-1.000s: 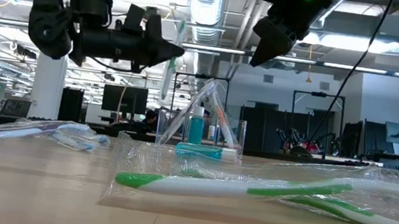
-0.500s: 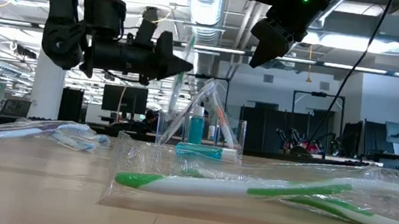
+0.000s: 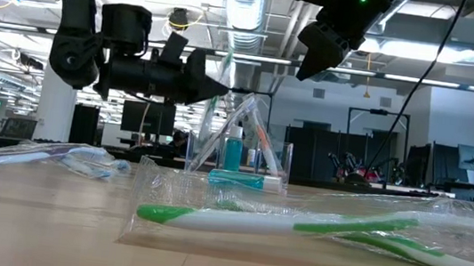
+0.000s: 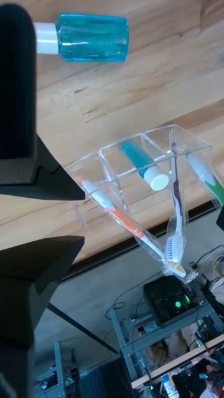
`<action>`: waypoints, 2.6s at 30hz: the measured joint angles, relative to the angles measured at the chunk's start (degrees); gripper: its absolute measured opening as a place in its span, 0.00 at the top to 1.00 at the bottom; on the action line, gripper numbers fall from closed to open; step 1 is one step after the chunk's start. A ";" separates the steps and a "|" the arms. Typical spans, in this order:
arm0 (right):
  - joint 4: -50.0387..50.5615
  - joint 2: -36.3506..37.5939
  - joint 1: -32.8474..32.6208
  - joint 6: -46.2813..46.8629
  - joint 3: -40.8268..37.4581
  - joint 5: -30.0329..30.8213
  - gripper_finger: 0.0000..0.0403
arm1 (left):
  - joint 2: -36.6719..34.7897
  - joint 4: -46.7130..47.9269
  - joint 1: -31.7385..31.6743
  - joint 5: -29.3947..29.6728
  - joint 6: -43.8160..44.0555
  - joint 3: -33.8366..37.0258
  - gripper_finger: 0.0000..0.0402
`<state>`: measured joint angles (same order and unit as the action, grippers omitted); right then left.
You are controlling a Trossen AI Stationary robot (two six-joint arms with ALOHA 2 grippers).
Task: Pick & Place toothbrushing station
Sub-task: Put the top green toothbrush into the transparent organizer, then put the top blue toothbrush into the transparent organizer
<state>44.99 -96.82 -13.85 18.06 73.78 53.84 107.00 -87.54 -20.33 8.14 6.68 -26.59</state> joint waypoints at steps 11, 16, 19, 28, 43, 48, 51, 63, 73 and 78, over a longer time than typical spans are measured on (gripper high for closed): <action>0.00 -0.02 0.00 0.00 0.00 -0.02 0.77 | 0.00 0.06 -0.38 -0.02 2.77 0.00 0.89; -0.02 -0.01 0.00 0.00 0.00 -0.02 0.77 | 0.00 0.51 -0.38 -0.02 2.78 0.00 0.83; -0.02 -0.01 0.00 0.00 0.00 -0.02 0.77 | 0.00 0.56 -0.38 -0.03 2.79 0.01 0.78; -0.02 -0.01 0.00 0.02 0.00 -0.04 0.77 | 0.00 0.98 -0.69 -0.13 2.72 0.02 0.66; 0.11 -0.02 0.00 1.07 0.00 -1.55 0.77 | -3.16 1.63 -2.85 -3.23 2.32 0.54 0.59; 0.28 -0.02 -0.07 1.49 0.00 -1.76 0.77 | -7.83 4.50 -2.85 -5.64 2.44 3.68 0.59; 0.28 -0.02 -0.06 1.50 0.00 -1.96 0.77 | -12.16 8.56 -2.54 -5.62 2.64 6.56 0.59; -0.28 -0.02 0.09 1.51 0.00 -2.57 0.77 | -30.07 28.41 -2.14 -6.23 -0.03 16.67 0.59; -0.46 -0.02 0.13 1.51 0.00 -3.01 0.77 | -42.08 53.48 -2.26 -1.92 -0.08 18.35 0.59; -0.70 -0.02 0.38 1.49 0.00 -3.00 0.77 | -44.96 62.56 -4.46 -1.87 2.81 17.53 0.59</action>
<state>44.29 -96.84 -13.47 19.56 73.78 50.84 62.04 -24.98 -24.79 6.27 9.49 -9.05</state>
